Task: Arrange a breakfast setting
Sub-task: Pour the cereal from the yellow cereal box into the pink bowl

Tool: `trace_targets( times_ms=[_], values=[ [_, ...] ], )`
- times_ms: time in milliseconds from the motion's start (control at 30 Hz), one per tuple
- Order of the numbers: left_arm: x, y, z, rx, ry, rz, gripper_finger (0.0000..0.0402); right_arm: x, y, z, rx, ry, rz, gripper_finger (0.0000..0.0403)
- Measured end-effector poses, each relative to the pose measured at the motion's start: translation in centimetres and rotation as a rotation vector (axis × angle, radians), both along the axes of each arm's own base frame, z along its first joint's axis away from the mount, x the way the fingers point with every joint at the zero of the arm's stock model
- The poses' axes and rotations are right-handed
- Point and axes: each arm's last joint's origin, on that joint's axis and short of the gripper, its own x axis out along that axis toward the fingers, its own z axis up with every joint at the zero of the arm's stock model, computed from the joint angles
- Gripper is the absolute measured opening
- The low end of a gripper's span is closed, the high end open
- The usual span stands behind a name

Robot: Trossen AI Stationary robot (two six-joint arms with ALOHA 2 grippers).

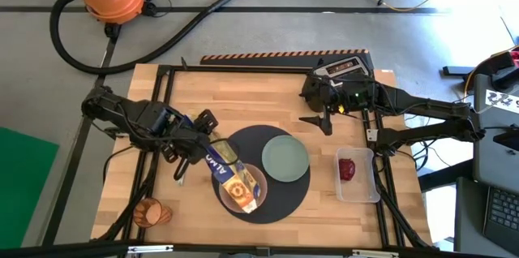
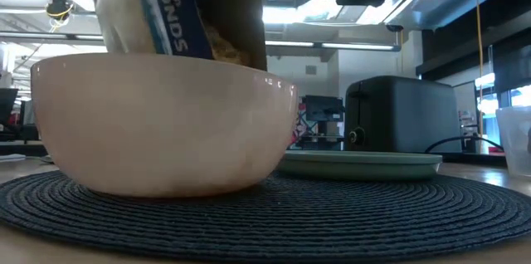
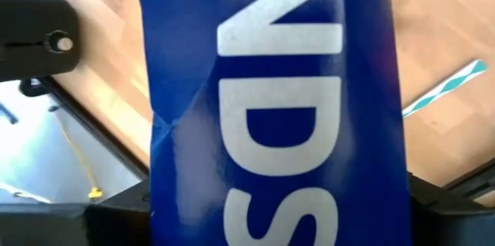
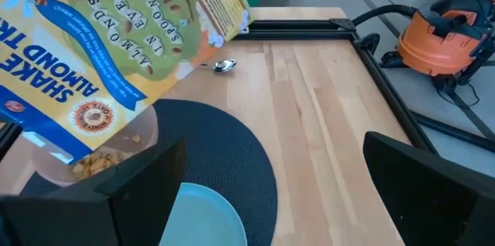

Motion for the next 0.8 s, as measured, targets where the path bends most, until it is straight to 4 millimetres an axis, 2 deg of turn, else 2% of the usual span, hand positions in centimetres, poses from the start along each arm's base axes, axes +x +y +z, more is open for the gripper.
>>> trace_targets(
  times_ms=[200,467,800],
  values=[
    [0.0,0.1,0.1,0.063,-0.004,-0.043,0.0256,0.0,0.0,-0.1,0.002,0.006,0.0,0.038],
    [0.0,0.2,0.1,0.154,-0.001,-0.112,0.0256,0.1,0.0,-1.6,0.008,0.032,-0.001,0.038],
    [-0.1,0.0,0.3,0.188,-0.015,-0.119,0.0256,0.2,0.0,-0.9,0.008,-0.041,0.021,0.038]
  ],
)
